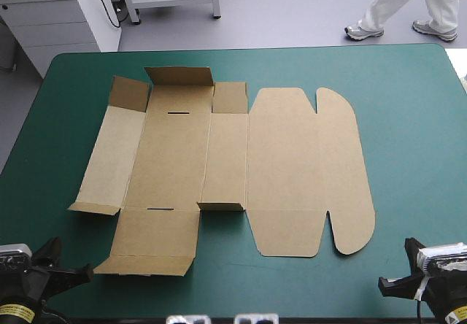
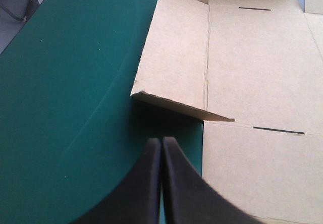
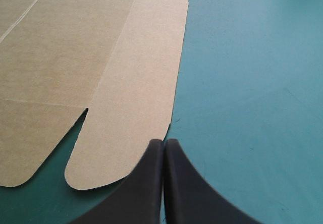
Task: Fold the box
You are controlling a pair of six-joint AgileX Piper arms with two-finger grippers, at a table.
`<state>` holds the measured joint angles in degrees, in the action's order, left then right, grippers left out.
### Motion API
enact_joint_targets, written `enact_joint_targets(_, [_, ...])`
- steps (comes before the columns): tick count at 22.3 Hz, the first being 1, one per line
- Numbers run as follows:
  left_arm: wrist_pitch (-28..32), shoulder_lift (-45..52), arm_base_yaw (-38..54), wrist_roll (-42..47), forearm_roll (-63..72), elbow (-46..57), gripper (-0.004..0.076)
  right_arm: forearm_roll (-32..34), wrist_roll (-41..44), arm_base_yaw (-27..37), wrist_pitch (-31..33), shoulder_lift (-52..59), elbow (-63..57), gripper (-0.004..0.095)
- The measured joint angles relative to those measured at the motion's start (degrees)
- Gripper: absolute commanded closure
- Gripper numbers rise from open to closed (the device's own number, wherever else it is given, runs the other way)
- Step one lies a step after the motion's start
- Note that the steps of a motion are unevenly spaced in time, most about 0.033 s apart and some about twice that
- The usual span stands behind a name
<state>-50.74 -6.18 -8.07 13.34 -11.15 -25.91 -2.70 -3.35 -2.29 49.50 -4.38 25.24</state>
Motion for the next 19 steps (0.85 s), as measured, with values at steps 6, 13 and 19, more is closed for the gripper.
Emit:
enact_joint_targets(6, [0.0, 0.0, 0.0, -0.1, 0.0, 0.0, 0.0732, 0.0, 0.0, 0.0, 0.0, 0.0, 0.0, 0.0928])
enact_joint_targets(13, [-0.9, -9.3, 0.0, -1.6, 2.2, -6.1, 0.0732, 0.0, 0.0, 0.0, 0.0, 0.0, 0.0, 0.0928])
enact_joint_targets(19, [-0.3, -24.9, 0.0, -1.7, -0.7, -17.1, 0.0732, 0.0, 0.0, 0.0, 0.0, 0.0, 0.0, 0.0928])
